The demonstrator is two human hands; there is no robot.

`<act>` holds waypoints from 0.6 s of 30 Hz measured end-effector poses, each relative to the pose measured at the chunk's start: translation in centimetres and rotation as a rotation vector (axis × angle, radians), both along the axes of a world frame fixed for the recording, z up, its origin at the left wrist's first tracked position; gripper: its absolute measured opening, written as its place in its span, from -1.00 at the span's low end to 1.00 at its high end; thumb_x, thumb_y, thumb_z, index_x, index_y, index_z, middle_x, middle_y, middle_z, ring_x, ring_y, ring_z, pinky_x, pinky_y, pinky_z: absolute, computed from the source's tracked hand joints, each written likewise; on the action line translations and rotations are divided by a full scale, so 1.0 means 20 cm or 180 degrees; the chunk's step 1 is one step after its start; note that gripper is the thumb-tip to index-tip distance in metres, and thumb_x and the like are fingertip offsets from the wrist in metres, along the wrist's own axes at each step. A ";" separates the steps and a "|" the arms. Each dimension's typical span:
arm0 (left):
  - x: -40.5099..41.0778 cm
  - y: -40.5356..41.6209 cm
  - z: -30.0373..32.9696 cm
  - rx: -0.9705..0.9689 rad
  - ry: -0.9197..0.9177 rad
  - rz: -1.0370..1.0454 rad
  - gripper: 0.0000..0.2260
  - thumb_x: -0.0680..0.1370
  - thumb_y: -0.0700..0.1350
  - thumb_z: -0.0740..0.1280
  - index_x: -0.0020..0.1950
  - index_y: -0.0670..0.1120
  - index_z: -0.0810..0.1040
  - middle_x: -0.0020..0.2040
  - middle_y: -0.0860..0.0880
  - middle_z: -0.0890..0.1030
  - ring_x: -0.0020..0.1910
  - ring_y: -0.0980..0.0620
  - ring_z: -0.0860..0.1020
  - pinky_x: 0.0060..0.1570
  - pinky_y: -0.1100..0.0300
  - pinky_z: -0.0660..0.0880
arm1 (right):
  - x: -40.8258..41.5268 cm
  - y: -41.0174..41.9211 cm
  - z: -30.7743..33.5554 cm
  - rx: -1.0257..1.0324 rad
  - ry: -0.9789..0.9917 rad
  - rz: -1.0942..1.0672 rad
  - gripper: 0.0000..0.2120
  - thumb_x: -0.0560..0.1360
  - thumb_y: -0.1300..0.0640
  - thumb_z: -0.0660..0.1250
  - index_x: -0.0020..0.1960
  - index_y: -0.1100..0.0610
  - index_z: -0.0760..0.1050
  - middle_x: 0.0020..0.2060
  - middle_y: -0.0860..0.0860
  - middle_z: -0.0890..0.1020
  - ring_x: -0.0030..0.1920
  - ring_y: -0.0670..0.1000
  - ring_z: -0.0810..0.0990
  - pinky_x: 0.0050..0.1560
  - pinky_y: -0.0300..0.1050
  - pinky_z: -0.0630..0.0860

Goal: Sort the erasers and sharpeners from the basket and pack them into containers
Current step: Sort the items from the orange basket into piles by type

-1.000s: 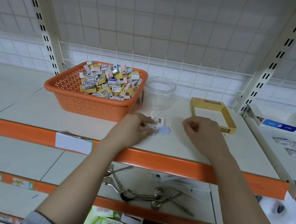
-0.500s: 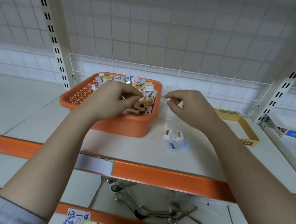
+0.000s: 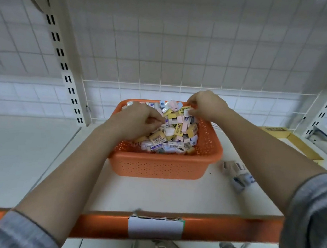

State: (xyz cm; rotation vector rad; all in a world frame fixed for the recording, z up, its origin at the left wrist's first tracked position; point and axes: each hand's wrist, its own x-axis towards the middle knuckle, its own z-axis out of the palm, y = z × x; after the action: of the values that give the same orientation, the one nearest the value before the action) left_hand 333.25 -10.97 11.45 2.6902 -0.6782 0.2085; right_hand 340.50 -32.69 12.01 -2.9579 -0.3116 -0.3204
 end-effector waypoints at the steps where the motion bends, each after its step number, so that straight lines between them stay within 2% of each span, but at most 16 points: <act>1: 0.01 0.01 0.00 -0.0003 0.0020 -0.0020 -0.80 0.56 -0.07 0.28 0.14 0.05 0.62 -0.05 0.14 0.58 -0.12 0.22 0.47 -0.03 0.29 0.39 | 0.01 0.00 -0.01 -0.0072 -0.0001 -0.0048 -0.67 0.48 0.06 0.37 0.24 0.02 0.52 0.13 0.01 0.58 0.08 0.05 0.54 -0.12 -0.13 0.40; 4: 0.04 0.02 -0.02 0.0014 0.0050 -0.0050 -0.81 0.56 -0.08 0.29 0.14 0.04 0.61 -0.14 0.18 0.50 -0.13 0.24 0.46 -0.10 0.34 0.36 | 0.03 0.01 -0.03 -0.0173 -0.0097 -0.0172 -0.70 0.48 0.08 0.37 0.20 0.04 0.52 0.09 0.03 0.57 0.06 0.07 0.54 -0.15 -0.12 0.37; 7: 0.06 0.02 -0.01 0.0033 0.0118 -0.0083 -0.81 0.56 -0.09 0.30 0.13 0.03 0.62 -0.14 0.20 0.53 -0.15 0.26 0.49 -0.20 0.42 0.37 | 0.04 0.01 -0.05 -0.0134 -0.0155 -0.0185 -0.77 0.47 0.09 0.38 0.12 0.03 0.54 0.05 0.03 0.59 0.02 0.06 0.54 -0.17 -0.13 0.37; 9: 0.08 0.01 0.01 0.0063 0.0111 -0.0123 -0.82 0.56 -0.09 0.29 0.11 0.03 0.62 -0.11 0.18 0.59 -0.12 0.22 0.53 -0.09 0.29 0.49 | 0.05 0.00 -0.06 -0.0138 -0.0129 -0.0145 -0.79 0.46 0.08 0.39 0.10 0.02 0.54 0.04 0.02 0.60 0.00 0.07 0.55 -0.15 -0.11 0.41; 11: 0.11 0.01 0.03 0.0117 0.0019 -0.0129 -0.82 0.56 -0.05 0.28 0.10 0.05 0.63 -0.08 0.17 0.60 -0.11 0.21 0.52 -0.01 0.17 0.50 | 0.04 -0.01 -0.06 -0.0103 -0.0154 -0.0109 -0.78 0.47 0.08 0.38 0.11 0.02 0.55 0.03 0.02 0.60 0.00 0.06 0.56 -0.11 -0.10 0.45; 15: 0.23 -0.03 0.10 0.0229 -0.0186 -0.0125 -0.78 0.55 -0.09 0.27 0.17 0.02 0.59 0.14 0.03 0.60 0.01 0.12 0.52 0.03 0.19 0.45 | -0.04 -0.02 -0.04 0.0272 -0.0359 -0.0146 -0.77 0.47 0.10 0.38 0.12 0.06 0.57 0.04 0.01 0.62 0.04 0.06 0.56 0.01 -0.05 0.52; 18: 0.32 -0.08 0.12 0.0403 -0.0310 -0.0198 -0.74 0.55 -0.10 0.28 0.24 -0.01 0.54 0.24 0.00 0.54 0.13 0.05 0.50 0.03 0.19 0.38 | -0.16 -0.06 -0.04 0.0855 -0.0402 -0.0166 -0.83 0.44 0.13 0.41 0.03 0.09 0.60 -0.02 0.01 0.63 0.04 0.03 0.57 0.03 -0.07 0.51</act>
State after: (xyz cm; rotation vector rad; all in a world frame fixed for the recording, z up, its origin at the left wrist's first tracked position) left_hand 339.72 -12.66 13.85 2.7891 -0.8290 0.2913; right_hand 337.40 -33.82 11.15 -2.6904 -0.1891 -0.5138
